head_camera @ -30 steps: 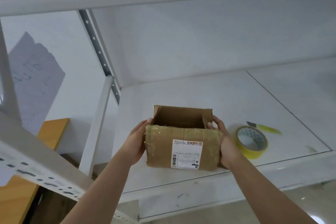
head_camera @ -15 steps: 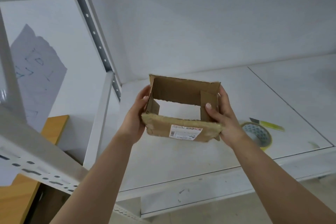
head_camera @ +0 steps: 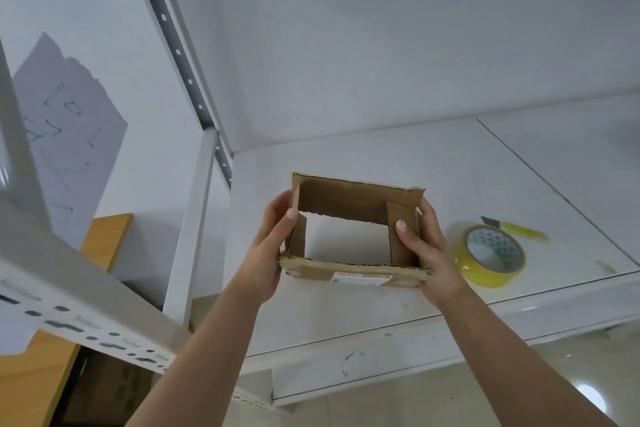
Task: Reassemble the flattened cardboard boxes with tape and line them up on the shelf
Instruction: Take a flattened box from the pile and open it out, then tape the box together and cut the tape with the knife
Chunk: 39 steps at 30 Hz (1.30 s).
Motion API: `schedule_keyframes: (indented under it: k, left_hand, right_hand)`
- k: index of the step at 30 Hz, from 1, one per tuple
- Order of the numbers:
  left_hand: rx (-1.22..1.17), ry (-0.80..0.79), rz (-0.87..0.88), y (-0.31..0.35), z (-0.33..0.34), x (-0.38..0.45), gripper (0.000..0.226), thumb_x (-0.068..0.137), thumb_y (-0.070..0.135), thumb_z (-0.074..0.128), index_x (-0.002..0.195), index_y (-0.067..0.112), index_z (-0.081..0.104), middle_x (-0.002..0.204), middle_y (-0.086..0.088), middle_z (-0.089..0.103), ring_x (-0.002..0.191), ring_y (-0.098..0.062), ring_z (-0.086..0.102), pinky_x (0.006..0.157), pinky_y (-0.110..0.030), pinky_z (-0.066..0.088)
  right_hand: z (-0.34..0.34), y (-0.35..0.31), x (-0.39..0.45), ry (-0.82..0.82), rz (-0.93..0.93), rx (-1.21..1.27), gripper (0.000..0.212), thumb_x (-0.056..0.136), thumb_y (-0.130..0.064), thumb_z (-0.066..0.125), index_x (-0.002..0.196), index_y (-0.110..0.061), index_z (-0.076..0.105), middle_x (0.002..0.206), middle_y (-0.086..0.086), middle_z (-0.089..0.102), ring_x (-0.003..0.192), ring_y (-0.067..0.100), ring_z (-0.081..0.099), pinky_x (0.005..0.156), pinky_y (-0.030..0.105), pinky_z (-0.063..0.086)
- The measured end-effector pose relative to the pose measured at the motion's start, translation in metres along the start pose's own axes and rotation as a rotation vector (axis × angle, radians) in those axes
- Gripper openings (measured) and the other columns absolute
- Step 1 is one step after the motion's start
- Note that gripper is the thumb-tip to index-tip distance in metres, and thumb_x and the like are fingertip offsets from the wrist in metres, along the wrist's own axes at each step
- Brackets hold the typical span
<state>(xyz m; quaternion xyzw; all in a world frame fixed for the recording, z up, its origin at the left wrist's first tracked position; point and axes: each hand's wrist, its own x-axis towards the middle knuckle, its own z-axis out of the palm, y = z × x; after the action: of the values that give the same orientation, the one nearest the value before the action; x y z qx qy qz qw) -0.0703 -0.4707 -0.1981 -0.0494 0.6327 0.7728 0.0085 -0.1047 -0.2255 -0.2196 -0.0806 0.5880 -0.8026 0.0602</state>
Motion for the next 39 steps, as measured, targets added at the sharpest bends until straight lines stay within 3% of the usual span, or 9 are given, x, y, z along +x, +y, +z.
schedule_keyframes:
  k: [10,18,23,27,29,32,35,37,39]
  left_hand:
    - [-0.121,-0.019,-0.075,0.006,-0.002,0.011,0.064,0.074,0.064,0.066,0.132,0.04,0.052,0.131,-0.004,0.06,0.111,-0.022,0.066,0.08,-0.038,0.056]
    - [0.042,0.035,-0.25,-0.02,-0.005,-0.009,0.074,0.072,0.058,0.074,0.133,0.026,0.046,0.128,-0.012,0.058,0.11,-0.029,0.064,0.089,-0.039,0.055]
    - [0.084,-0.037,-0.193,-0.035,-0.009,-0.023,0.062,0.082,0.028,0.071,0.135,0.037,0.04,0.127,-0.008,0.057,0.105,-0.022,0.067,0.079,-0.03,0.057]
    - [0.046,0.017,-0.107,-0.04,-0.009,-0.024,0.055,0.095,0.01,0.057,0.139,0.037,0.038,0.125,-0.014,0.057,0.096,-0.021,0.068,0.074,-0.028,0.056]
    - [0.009,0.092,-0.045,-0.043,-0.007,-0.025,0.052,0.094,0.017,0.057,0.138,0.04,0.042,0.13,-0.01,0.056,0.107,-0.022,0.064,0.083,-0.033,0.056]
    - [0.084,0.205,0.055,-0.04,-0.002,-0.029,0.041,0.091,0.053,0.05,0.13,0.042,0.054,0.134,0.005,0.057,0.128,-0.014,0.052,0.101,-0.035,0.046]
    - [0.093,0.2,0.088,-0.035,0.0,-0.03,0.087,0.067,0.094,0.036,0.129,0.036,0.055,0.132,0.019,0.058,0.13,-0.001,0.047,0.101,-0.027,0.041]
    - [0.139,0.11,0.161,-0.034,-0.001,-0.032,0.087,0.071,0.09,0.039,0.132,0.029,0.052,0.131,0.017,0.058,0.126,-0.006,0.051,0.097,-0.028,0.048]
    - [0.265,0.094,0.174,-0.035,0.001,-0.034,0.06,0.079,0.072,0.053,0.125,0.034,0.057,0.134,0.016,0.054,0.126,-0.014,0.053,0.099,-0.039,0.05]
  right_hand:
    - [0.005,-0.014,0.015,-0.028,-0.01,0.038,0.06,0.086,-0.018,0.069,0.14,-0.031,0.047,0.132,0.0,0.061,0.121,0.02,0.059,0.088,0.035,0.056]
    - [-0.009,0.016,-0.004,-0.009,0.225,0.001,0.064,0.079,-0.016,0.069,0.137,-0.028,0.045,0.132,0.014,0.057,0.116,0.028,0.062,0.079,0.034,0.057]
    - [-0.014,0.024,-0.012,-0.051,0.202,-0.023,0.063,0.082,-0.018,0.067,0.139,-0.028,0.042,0.13,0.011,0.059,0.12,0.029,0.058,0.092,0.041,0.055]
    - [-0.016,0.028,-0.009,-0.047,0.157,-0.028,0.062,0.091,0.004,0.055,0.14,-0.03,0.041,0.117,0.008,0.063,0.106,0.024,0.062,0.085,0.035,0.056]
    - [-0.015,0.029,-0.01,-0.025,0.13,-0.017,0.054,0.092,0.007,0.052,0.134,-0.027,0.046,0.109,0.009,0.061,0.096,0.023,0.061,0.076,0.033,0.057]
    - [-0.012,0.028,-0.012,0.072,0.096,-0.003,0.026,0.091,-0.018,0.059,0.117,-0.017,0.056,0.102,0.013,0.057,0.093,0.028,0.058,0.081,0.042,0.053]
    - [-0.007,0.025,-0.013,0.118,0.053,-0.119,0.036,0.087,-0.04,0.056,0.105,-0.01,0.059,0.098,0.013,0.057,0.093,0.026,0.055,0.088,0.048,0.048]
    - [-0.005,0.024,-0.014,0.152,0.05,-0.135,0.044,0.09,-0.047,0.049,0.103,-0.006,0.059,0.1,0.012,0.062,0.094,0.023,0.06,0.086,0.042,0.052]
    - [-0.003,0.025,-0.014,0.177,0.076,-0.096,0.048,0.091,-0.05,0.044,0.103,-0.007,0.06,0.101,0.011,0.066,0.093,0.022,0.065,0.083,0.037,0.056]
